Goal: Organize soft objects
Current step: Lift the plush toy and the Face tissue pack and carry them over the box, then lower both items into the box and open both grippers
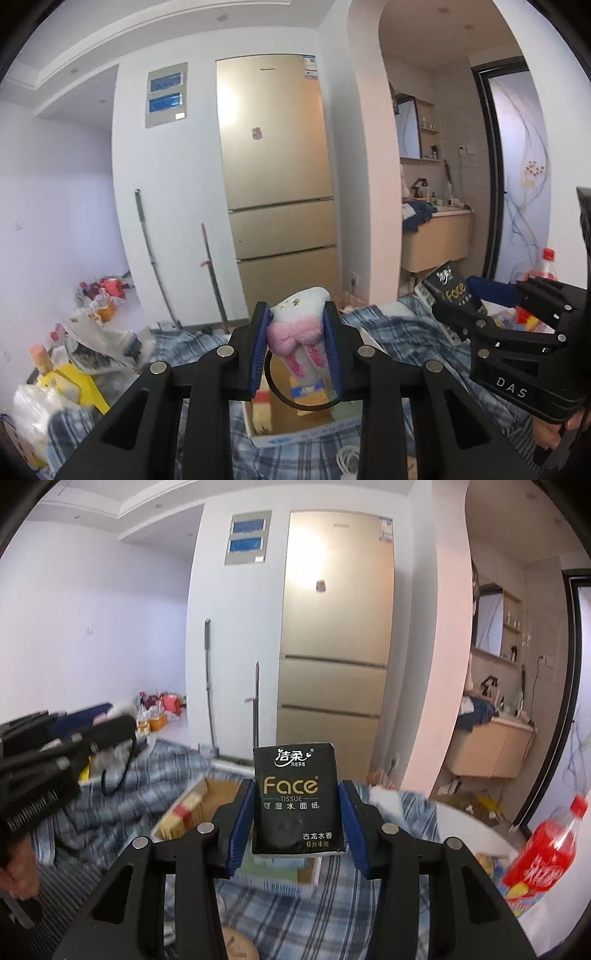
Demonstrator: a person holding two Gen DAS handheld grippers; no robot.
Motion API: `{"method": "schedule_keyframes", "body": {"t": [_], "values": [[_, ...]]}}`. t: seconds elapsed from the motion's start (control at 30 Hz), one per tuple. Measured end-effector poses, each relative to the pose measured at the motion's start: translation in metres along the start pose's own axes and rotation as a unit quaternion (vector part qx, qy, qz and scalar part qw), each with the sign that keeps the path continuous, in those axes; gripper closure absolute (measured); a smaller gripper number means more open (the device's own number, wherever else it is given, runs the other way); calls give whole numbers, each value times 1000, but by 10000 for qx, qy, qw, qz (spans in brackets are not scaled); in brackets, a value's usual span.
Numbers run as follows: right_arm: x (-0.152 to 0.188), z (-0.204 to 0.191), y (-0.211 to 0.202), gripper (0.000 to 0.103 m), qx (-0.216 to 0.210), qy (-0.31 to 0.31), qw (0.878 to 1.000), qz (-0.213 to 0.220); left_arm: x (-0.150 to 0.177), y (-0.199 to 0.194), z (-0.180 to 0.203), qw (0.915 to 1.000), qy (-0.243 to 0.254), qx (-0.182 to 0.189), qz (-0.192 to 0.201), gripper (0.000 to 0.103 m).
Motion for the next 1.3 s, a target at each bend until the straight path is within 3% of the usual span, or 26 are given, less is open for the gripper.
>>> {"method": "schedule_keyframes", "body": {"t": [0.07, 0.2, 0.4, 0.57, 0.77, 0.93, 1.07, 1.3], "values": [[-14, -2, 9, 58, 27, 49, 10000, -11, -12, 5, -5, 9998, -158, 105, -108, 73], [-36, 1, 31, 58, -16, 425, 9991, -37, -38, 13, -18, 9996, -267, -27, -59, 73], [-42, 4, 52, 58, -41, 641, 9979, -32, -45, 25, -30, 9991, -407, 46, -125, 73], [-23, 7, 71, 58, -75, 769, 9968, -184, -28, 48, -28, 9984, -366, 75, -436, 73], [13, 0, 108, 58, -74, 568, 9953, -784, -3, 81, -32, 9957, -499, -12, -784, 73], [34, -5, 131, 58, -134, 518, 9919, -1156, 24, 113, -31, 9906, -387, 13, -1309, 73], [56, -10, 149, 58, -278, 521, 9861, -1551, 52, 139, -26, 9795, -419, 221, -1960, 73], [82, -7, 169, 58, -308, 555, 9764, -2065, 84, 167, -18, 9671, -305, 279, -2510, 73]]}}
Point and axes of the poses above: each gripper's, at about its wrist camera, not at the fingertips, and y roughly the way its jaws point, z to its right, x to its underside, the point moved 5 cm from there along y, roughly the way its jaws point, and after that the axes turned 2 degrees about -x, right-handed, at the moved point
